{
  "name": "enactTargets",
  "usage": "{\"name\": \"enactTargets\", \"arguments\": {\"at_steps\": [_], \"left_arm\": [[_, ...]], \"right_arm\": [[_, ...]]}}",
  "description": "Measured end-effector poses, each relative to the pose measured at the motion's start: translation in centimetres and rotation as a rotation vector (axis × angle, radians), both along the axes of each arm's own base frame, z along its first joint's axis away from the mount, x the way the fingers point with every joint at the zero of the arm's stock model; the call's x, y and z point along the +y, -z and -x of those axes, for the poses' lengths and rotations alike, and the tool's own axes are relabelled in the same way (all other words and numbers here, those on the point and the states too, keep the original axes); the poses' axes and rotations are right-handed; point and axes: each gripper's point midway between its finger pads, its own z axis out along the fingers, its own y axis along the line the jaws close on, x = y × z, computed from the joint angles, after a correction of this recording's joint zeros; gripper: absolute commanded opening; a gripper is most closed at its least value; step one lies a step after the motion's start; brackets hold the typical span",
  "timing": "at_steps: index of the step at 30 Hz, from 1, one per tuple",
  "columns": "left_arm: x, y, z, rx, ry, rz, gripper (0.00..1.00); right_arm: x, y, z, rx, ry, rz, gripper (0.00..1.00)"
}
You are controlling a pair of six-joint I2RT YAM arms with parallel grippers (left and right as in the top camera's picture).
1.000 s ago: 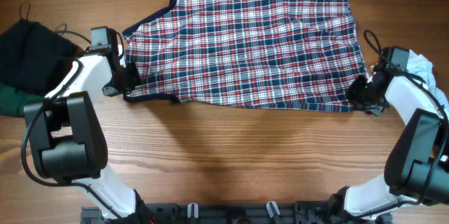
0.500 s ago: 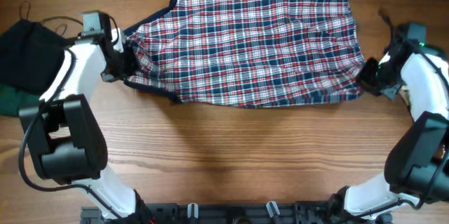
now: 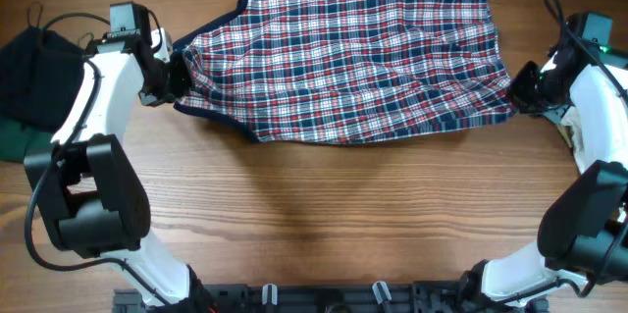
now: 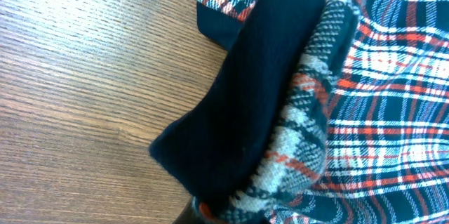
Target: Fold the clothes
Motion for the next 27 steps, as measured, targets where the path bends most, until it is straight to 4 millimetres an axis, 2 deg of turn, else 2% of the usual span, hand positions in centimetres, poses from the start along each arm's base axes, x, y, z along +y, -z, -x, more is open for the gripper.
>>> {"name": "enactTargets", "arguments": {"at_steps": [4,7,9,15,20,25,27], "left_arm": [[-0.3,-0.2,-0.1,-0.003,-0.014,0.023,0.04],[-0.4,-1.1,-0.7,-0.023,-0.029,0.071,0.04],[0.1,-1.9,-1.3,-0.049,-0.064,0.118,0.04],[1.1,-2.5,-2.0,-0.087,-0.120,0.182,0.04],[1.3,-3.2,-3.7,-0.154,-0.151,0.196,0.04],[1.4,-3.4,-4.0,-0.165,-0.165,0.200,0.04],[1.4,-3.4,-4.0,-0.166,-0.165,0.200,0.04]], "right_arm": [[0.0,-0.3,-1.1,-0.045,0.013,0.006,0.04],[0.5,-0.6,-2.5,-0.092,0.019,0.013,0.04],[1.0,-1.0,-3.6,-0.133,0.018,0.012,0.04],[2.1,-2.1,-6.4,-0.245,0.020,0.008,0.04],[1.8,-3.1,-8.1,-0.324,0.047,0.013,0.04],[1.4,-4.1,-9.7,-0.404,0.066,0.019,0.04],[1.4,-3.6,-10.1,-0.405,0.076,0.009,0.05]]}}
